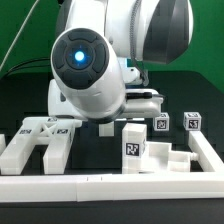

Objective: Assemble chair

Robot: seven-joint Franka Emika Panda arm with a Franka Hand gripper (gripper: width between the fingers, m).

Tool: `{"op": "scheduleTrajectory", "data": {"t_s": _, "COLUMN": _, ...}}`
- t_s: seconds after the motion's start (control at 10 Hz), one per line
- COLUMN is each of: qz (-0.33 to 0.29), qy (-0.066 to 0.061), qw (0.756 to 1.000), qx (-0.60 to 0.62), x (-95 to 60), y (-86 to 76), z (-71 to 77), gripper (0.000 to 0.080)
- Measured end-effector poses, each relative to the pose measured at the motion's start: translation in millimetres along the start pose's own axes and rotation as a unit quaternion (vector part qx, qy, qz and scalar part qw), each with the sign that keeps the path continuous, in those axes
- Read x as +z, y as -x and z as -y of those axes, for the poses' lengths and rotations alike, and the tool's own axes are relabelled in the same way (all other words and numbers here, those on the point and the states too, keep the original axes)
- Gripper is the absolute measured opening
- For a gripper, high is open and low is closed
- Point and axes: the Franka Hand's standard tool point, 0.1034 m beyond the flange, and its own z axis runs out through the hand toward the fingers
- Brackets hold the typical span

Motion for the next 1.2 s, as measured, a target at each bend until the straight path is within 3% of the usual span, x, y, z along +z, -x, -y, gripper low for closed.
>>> {"op": "scheduleTrajectory", "data": {"t_s": 0.6, "qz": -0.014, "qy": 0.004, "qw": 1.0, "qx": 0.008, "x": 3.1, "y": -8.7, "z": -7.5, "gripper": 0.0618}}
{"op": "scheduleTrajectory", "data": {"t_s": 0.7, "qz": -0.014, "qy": 0.004, "qw": 1.0, "qx": 0.008, "x": 3.0, "y": -8.7, "z": -8.1, "gripper": 0.0439}}
{"op": "scheduleTrajectory", "data": {"t_s": 0.8, "qz": -0.014, "qy": 0.003, "qw": 1.0, "qx": 0.009, "x": 3.0, "y": -8.7, "z": -8.6, "gripper": 0.0439}}
{"op": "scheduleTrajectory", "data": {"t_s": 0.9, "qz": -0.014, "qy": 0.003, "qw": 1.0, "qx": 0.009, "x": 2.9, "y": -8.7, "z": -9.1, "gripper": 0.0281}}
{"op": "scheduleTrajectory", "data": {"t_s": 1.2, "qz": -0.014, "qy": 0.001, "qw": 1.0, "qx": 0.01, "x": 2.6, "y": -8.7, "z": -10.8, "gripper": 0.0282}}
